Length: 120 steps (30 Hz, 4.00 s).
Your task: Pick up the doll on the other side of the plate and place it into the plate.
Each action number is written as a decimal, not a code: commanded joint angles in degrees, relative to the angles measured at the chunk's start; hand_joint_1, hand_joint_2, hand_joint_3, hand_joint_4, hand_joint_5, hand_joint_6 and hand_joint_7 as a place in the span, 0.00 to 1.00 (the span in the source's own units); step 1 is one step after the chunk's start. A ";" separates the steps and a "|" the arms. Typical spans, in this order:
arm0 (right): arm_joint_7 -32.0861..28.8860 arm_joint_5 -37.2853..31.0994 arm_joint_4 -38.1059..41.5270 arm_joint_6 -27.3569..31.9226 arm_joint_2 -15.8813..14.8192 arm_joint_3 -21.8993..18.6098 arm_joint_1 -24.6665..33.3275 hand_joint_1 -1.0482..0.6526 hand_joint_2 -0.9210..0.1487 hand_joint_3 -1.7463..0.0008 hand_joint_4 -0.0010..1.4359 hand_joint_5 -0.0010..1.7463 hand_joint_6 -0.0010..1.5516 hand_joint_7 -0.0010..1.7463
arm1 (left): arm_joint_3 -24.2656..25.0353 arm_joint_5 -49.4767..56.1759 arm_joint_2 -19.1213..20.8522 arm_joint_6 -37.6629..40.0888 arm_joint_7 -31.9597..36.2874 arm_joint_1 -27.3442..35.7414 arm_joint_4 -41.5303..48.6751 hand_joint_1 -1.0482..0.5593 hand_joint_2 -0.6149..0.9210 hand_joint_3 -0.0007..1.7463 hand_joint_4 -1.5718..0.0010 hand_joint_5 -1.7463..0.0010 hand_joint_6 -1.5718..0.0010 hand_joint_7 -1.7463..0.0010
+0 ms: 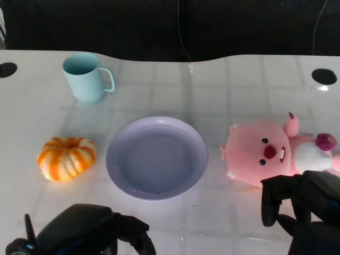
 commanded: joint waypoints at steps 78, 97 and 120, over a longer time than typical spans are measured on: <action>-13.91 -12.58 60.47 0.98 1.35 12.73 -34.23 0.30 0.00 0.93 0.34 0.06 0.40 0.03 | -1.69 3.10 0.18 2.27 -0.33 1.57 -4.65 0.53 1.00 0.16 0.53 0.31 0.45 0.65; -37.83 -7.61 69.71 -8.73 2.74 10.50 -36.90 0.50 0.22 0.67 0.55 0.92 0.54 0.73 | -0.59 2.04 -0.45 2.46 -0.38 2.17 -4.09 0.53 1.00 0.16 0.54 0.28 0.45 0.65; -30.38 6.62 39.17 -7.19 12.43 3.69 -32.29 0.55 0.66 0.11 0.66 1.00 0.52 1.00 | -0.69 2.25 0.67 1.96 -0.95 2.02 -3.82 0.54 1.00 0.15 0.55 0.30 0.45 0.65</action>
